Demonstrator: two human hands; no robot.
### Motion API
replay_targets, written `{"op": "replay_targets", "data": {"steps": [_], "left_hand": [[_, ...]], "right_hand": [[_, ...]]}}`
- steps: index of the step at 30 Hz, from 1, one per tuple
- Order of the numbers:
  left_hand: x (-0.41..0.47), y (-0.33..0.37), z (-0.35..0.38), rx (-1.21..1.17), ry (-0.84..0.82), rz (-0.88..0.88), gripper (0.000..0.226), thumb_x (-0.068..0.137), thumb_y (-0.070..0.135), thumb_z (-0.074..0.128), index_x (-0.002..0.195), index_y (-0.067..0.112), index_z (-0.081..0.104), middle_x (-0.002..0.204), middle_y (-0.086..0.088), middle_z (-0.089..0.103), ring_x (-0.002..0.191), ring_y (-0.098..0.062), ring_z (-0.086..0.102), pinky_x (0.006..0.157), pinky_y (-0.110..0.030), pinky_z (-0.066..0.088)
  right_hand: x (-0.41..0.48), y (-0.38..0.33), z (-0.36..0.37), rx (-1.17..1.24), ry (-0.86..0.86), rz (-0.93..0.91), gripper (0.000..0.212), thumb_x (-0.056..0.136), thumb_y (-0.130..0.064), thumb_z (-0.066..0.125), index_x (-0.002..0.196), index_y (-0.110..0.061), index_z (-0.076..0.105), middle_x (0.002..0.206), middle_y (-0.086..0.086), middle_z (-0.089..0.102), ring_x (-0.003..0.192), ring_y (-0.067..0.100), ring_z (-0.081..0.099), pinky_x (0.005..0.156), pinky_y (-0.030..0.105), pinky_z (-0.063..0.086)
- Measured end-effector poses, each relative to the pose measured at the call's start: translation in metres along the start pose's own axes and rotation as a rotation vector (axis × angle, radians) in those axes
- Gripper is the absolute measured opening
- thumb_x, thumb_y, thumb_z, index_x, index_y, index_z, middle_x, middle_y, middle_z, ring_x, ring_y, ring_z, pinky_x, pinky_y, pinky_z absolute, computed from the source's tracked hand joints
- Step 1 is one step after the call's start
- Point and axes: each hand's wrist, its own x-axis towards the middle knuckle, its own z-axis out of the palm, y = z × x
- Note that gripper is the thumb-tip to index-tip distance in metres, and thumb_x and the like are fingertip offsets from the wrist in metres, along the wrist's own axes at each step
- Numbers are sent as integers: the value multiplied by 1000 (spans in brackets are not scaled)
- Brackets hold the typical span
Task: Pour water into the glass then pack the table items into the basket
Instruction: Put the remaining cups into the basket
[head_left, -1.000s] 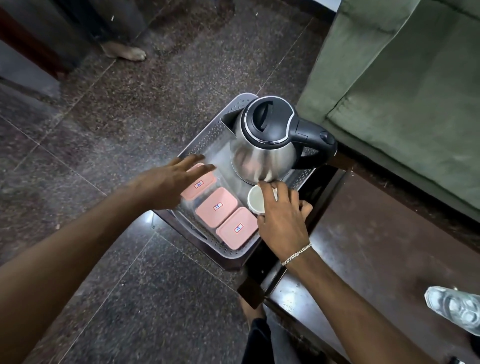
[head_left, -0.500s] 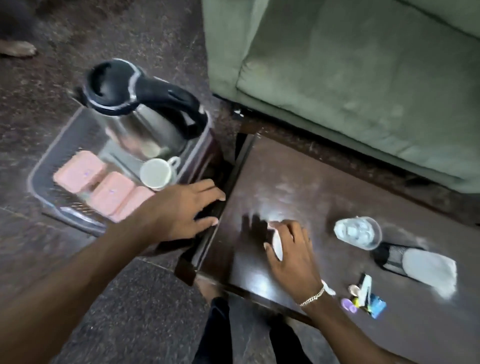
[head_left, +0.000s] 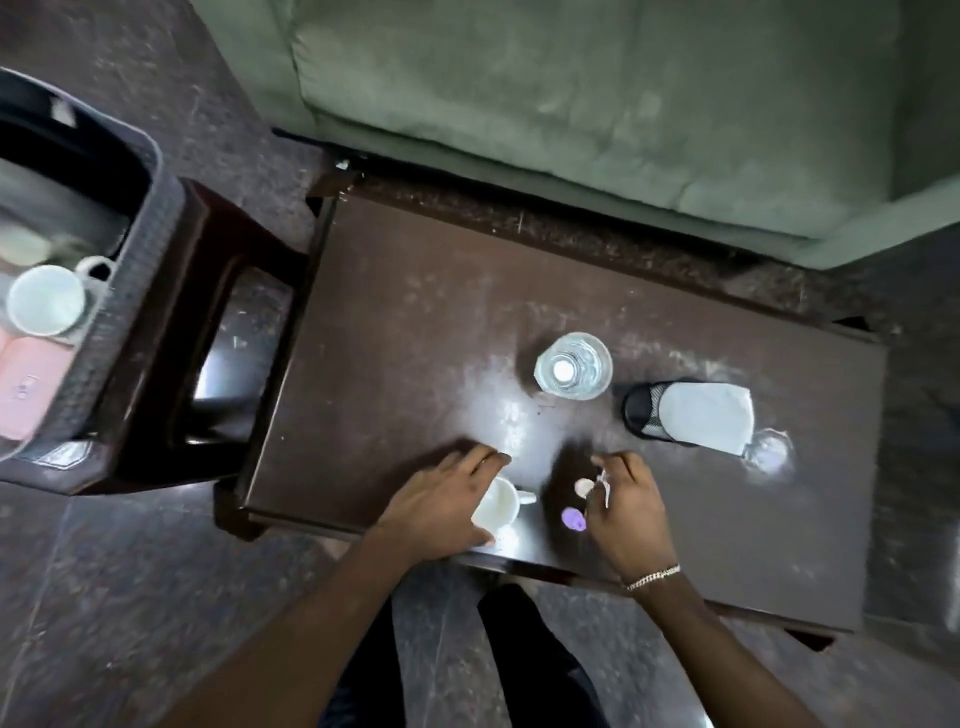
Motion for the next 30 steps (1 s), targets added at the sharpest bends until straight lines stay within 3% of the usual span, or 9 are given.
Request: {"op": "replay_targets", "data": {"steps": [4,9,15,19,23,28,30], "left_hand": [[1,6,21,-21,98,20,82,79,44,75,149,29,37,147,12,43,128,-18,47,93,-36,56],[1,6,30,-96,171,64,65,86,36,69,145,22,46,147,5,49,126,-21,47,108,-35,48],[0,5,29,-139,199,73,64,84,31,74,142,19,50,144,3,52,123,-22,49,108,-28,39],[-9,2,16,-168,252,60,62,84,32,72,141,24,49,141,7,51,119,-19,49,107,-31,42],[-33,-13,-20,-161,341,52,60,84,35,69,140,24,48,138,8,52,115,-16,49,104,-30,43],[-88,-54,-83,-136,493,22,64,82,31,74,139,25,43,136,3,57,113,-20,53,103,-27,40],[-112,-72,-109,-115,538,-7,65,82,31,73,141,20,47,139,2,57,117,-23,55,105,-31,41]], "right_hand": [[-1,18,6,-25,-83,-12,38,73,0,71,111,-1,70,111,17,64,94,41,64,86,45,56],[-5,29,21,-243,-62,-42,36,74,-27,84,103,-9,72,113,15,66,92,40,61,74,48,49],[-1,32,27,-318,-68,-30,30,83,-22,77,109,-10,74,117,14,67,99,37,61,78,46,41],[-1,25,16,-257,-68,-58,23,87,-23,74,109,-18,74,111,8,67,100,33,60,79,42,34],[1,-20,-2,-92,27,-141,21,81,-22,82,101,-22,74,95,1,65,89,30,62,76,42,40],[8,-123,-21,63,61,-278,21,84,-21,80,104,-21,75,98,-3,64,94,24,62,78,34,34],[10,-166,-27,142,55,-325,18,85,-17,80,103,-18,75,96,-3,63,92,24,63,83,37,39]]}}
